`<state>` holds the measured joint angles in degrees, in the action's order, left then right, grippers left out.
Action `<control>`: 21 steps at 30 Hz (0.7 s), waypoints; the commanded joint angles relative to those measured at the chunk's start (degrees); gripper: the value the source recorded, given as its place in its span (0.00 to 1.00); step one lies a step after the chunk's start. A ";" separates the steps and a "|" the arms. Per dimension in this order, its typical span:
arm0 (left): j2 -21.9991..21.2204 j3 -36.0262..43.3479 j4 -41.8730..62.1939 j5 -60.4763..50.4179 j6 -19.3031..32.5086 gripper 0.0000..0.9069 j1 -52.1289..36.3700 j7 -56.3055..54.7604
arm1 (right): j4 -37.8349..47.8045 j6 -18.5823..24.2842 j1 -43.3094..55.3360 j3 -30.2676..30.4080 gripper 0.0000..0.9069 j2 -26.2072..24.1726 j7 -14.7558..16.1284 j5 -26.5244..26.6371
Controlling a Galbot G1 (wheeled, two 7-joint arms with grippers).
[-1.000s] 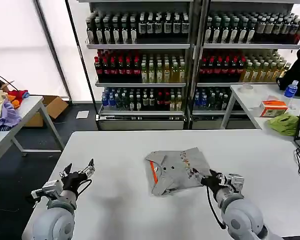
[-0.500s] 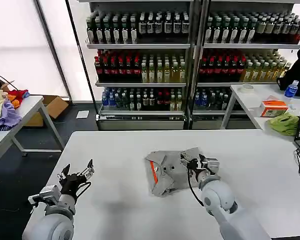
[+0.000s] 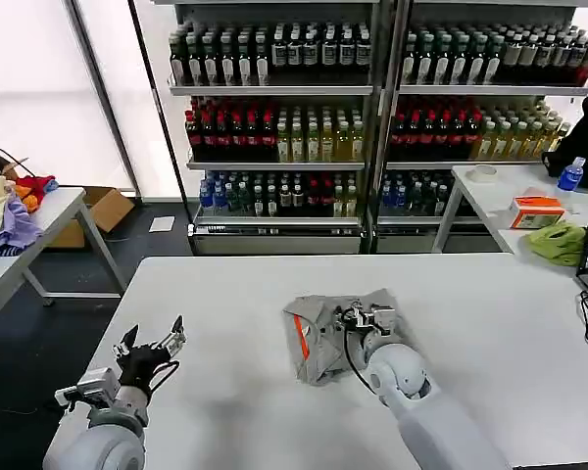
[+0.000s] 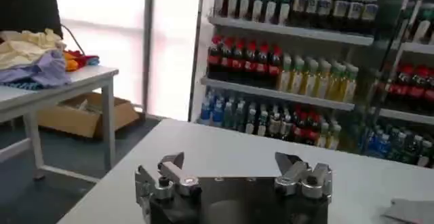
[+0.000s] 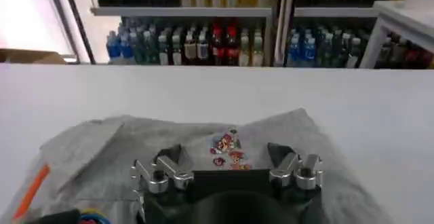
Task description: Fold and organize the clothes.
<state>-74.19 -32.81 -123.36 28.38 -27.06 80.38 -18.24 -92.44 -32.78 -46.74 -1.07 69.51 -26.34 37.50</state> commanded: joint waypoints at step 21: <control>-0.59 -0.54 -1.58 -7.01 5.10 1.00 1.99 3.34 | -26.45 1.65 -19.70 -24.20 1.00 -11.95 0.13 -3.22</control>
<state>-74.84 -32.80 -124.24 26.48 -25.00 80.94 -17.59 -110.65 -32.22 -54.88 -11.38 61.17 -26.09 33.13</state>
